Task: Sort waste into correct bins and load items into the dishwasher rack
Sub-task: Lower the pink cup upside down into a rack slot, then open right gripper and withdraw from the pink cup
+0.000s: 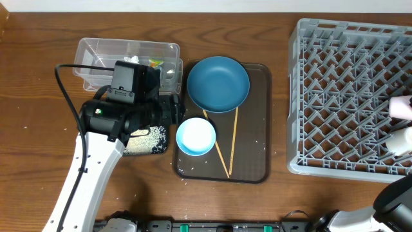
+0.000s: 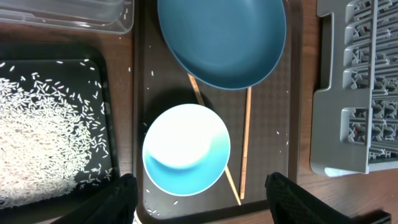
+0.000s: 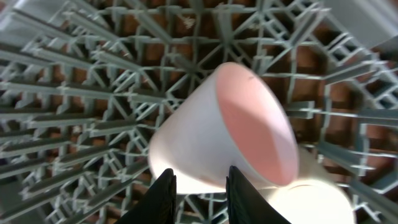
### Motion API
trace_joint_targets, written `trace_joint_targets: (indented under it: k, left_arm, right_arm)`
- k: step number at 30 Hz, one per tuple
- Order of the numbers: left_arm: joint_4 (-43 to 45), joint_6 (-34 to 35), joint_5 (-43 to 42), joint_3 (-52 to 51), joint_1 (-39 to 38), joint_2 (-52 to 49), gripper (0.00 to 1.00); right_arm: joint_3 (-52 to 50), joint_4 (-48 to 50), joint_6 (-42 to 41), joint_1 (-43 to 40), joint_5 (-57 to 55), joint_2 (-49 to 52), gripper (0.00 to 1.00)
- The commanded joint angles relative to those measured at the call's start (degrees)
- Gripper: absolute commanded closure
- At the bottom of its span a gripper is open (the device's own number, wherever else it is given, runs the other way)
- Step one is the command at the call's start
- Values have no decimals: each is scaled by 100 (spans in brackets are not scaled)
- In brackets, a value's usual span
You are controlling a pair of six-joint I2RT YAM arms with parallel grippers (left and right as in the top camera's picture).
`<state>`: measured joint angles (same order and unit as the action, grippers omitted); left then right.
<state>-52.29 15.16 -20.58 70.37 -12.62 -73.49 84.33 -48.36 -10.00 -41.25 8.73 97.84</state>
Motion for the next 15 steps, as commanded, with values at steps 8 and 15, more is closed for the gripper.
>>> trace_joint_targets:
  k: [8, 15]
  left_arm:
    - [-48, -55, 74, 2, 17, 15, 31]
    - [-107, -55, 74, 2, 17, 15, 31]
  right_arm:
    - [61, 72, -175, -186, -837, 289, 77]
    - [61, 122, -313, -310, -990, 748, 77]
